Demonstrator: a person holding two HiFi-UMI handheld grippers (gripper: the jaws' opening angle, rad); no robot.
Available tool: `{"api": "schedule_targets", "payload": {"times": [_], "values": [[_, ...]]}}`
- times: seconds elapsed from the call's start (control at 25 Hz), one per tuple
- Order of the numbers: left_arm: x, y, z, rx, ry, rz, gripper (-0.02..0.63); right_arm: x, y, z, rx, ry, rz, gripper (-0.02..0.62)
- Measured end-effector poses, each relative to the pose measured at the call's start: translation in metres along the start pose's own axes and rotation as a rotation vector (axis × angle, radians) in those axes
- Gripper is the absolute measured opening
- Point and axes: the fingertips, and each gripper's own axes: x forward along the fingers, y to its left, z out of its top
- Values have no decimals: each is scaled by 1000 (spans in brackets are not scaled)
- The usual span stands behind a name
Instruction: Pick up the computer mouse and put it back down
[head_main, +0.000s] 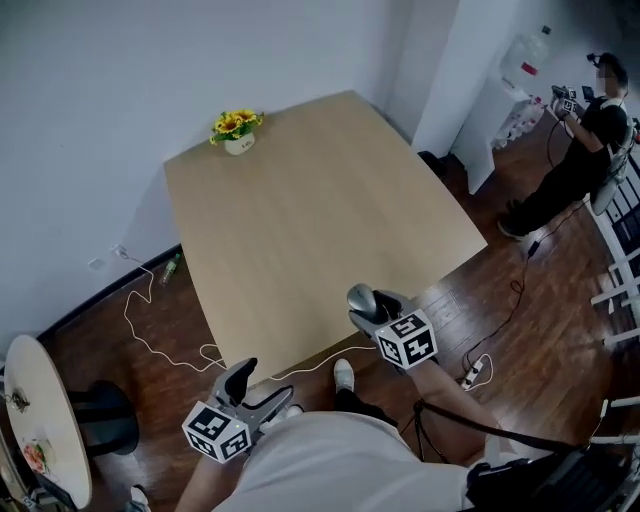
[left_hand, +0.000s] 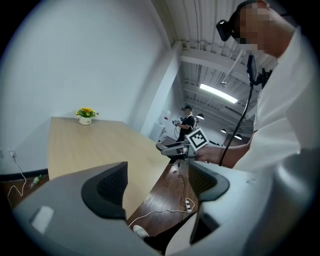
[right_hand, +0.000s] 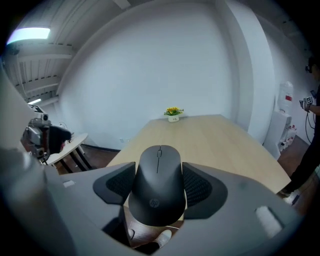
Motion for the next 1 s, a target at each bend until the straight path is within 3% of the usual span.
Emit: {"api": "schedule_targets", "payload": {"times": [0.24, 0.4, 0.68, 1.0], "values": [[-13, -13, 6, 68, -1, -92, 385, -77, 62, 19, -28, -95, -30, 295], [-21, -12, 12, 57, -44, -75, 411, -107, 86, 15, -20, -126, -62, 295], [-31, -25, 11, 42, -74, -135, 411, -141, 105, 0, 8, -150, -128, 295], [-26, -31, 7, 76, -33, -121, 411, -145, 95, -2, 9, -145, -148, 295]]}}
